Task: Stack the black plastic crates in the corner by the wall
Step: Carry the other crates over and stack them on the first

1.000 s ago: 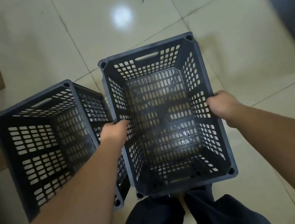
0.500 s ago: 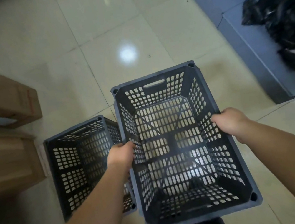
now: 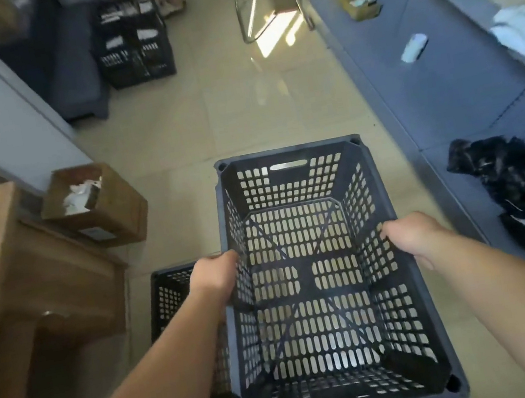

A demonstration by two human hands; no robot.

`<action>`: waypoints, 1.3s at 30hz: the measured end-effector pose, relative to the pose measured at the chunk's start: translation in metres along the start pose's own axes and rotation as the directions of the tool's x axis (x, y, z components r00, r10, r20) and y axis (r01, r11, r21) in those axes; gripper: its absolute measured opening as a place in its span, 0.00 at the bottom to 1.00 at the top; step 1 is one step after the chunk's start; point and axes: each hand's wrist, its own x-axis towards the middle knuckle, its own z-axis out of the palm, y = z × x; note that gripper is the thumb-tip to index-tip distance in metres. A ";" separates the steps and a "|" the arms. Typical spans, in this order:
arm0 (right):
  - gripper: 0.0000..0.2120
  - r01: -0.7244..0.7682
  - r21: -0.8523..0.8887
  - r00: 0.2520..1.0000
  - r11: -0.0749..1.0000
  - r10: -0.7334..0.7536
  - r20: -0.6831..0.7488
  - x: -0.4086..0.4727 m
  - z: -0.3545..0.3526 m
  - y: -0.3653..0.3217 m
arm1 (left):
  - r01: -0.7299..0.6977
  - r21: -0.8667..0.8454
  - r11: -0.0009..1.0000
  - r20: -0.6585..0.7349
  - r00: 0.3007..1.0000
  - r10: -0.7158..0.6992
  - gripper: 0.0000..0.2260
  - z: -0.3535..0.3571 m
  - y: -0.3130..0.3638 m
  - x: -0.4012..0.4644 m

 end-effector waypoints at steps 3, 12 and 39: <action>0.14 0.107 -0.033 0.994 0.994 -0.105 0.042 -0.015 -0.009 -0.033 | -0.007 -0.056 0.998 -0.097 0.995 0.002 0.11 -0.028 0.000 -0.023; 0.13 0.403 -0.151 0.903 0.903 -0.366 0.223 -0.102 -0.009 -0.108 | 0.072 -0.305 0.950 -0.279 0.946 -0.162 0.17 -0.116 -0.052 -0.120; 0.13 0.895 -0.326 0.445 0.304 -0.563 0.696 -0.543 0.140 -0.042 | 0.006 -0.712 0.702 -0.522 0.664 -0.535 0.08 -0.285 -0.432 -0.479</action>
